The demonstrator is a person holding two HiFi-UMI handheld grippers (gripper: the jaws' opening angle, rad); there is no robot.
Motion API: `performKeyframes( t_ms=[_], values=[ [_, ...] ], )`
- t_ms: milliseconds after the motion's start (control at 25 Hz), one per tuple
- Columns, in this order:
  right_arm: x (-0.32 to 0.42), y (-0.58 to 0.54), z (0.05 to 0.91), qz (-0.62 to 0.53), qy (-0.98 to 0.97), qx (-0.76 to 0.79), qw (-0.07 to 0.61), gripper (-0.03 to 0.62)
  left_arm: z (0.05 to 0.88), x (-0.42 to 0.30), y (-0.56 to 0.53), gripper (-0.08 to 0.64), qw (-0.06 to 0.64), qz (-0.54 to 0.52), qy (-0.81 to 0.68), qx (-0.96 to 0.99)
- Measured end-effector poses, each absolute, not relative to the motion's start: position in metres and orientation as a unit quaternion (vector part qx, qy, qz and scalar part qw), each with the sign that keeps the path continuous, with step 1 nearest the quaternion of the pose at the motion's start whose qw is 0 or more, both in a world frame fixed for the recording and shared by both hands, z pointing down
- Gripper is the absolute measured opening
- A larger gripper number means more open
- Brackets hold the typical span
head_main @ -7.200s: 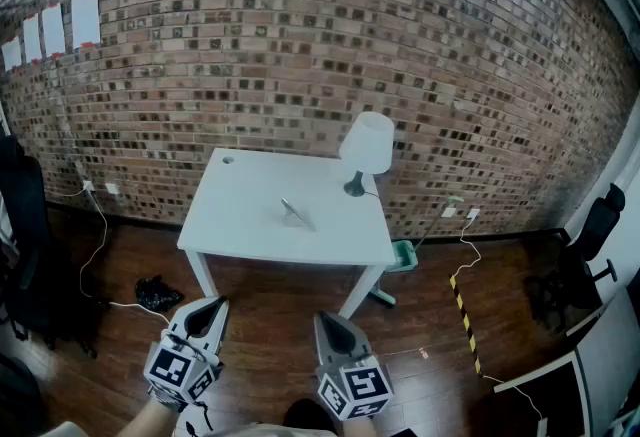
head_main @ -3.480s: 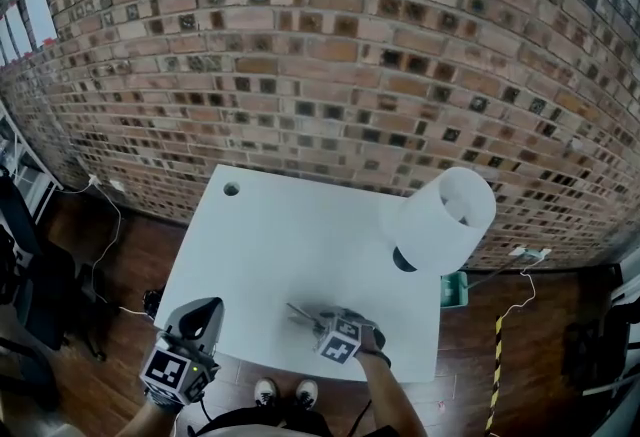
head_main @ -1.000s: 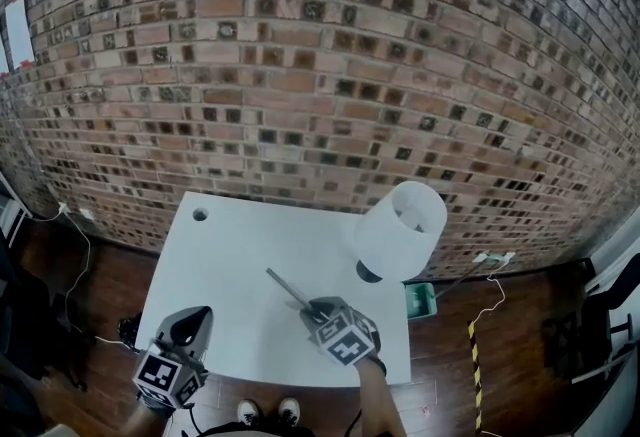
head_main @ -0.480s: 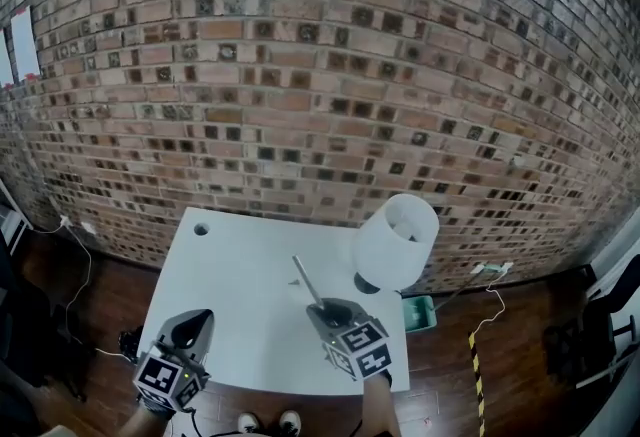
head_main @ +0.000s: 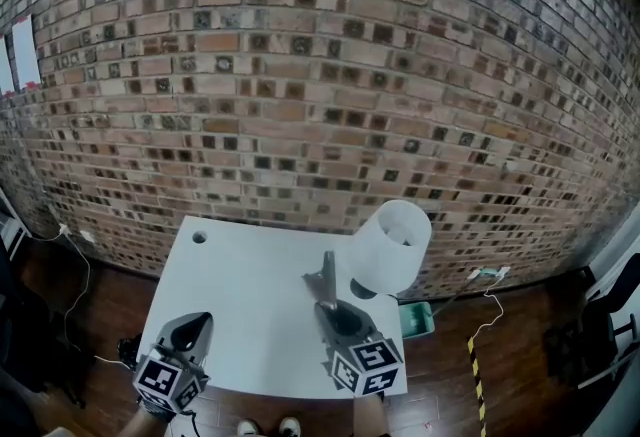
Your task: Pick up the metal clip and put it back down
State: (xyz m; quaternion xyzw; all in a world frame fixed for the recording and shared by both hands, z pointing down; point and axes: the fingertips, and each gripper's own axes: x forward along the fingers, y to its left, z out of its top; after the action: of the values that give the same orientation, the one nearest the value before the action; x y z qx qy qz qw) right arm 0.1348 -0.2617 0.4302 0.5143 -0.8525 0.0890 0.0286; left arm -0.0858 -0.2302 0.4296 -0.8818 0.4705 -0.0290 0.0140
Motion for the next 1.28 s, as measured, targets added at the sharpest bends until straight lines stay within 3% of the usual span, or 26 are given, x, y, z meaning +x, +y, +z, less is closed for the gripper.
performKeyframes(
  t_ms=[280,720,920,1280],
  values=[
    [0.153,-0.258,0.417,0.084,-0.836,0.541,-0.024,0.086,0.428,-0.087,-0.231,0.021,0.015,-0.027,0.473,-0.881],
    [0.154,-0.259,0.414,0.077,-0.836,0.542,-0.021,0.086,0.421,-0.080,-0.236,0.021,0.023,-0.026,0.466,-0.884],
    [0.154,-0.259,0.411,0.072,-0.837,0.542,-0.020,0.086,0.422,-0.080,-0.240,0.021,-0.013,-0.006,0.462,-0.887],
    [0.154,-0.259,0.408,0.065,-0.839,0.540,-0.019,0.086,0.421,-0.073,-0.241,0.023,0.004,-0.016,0.453,-0.891]
  ],
)
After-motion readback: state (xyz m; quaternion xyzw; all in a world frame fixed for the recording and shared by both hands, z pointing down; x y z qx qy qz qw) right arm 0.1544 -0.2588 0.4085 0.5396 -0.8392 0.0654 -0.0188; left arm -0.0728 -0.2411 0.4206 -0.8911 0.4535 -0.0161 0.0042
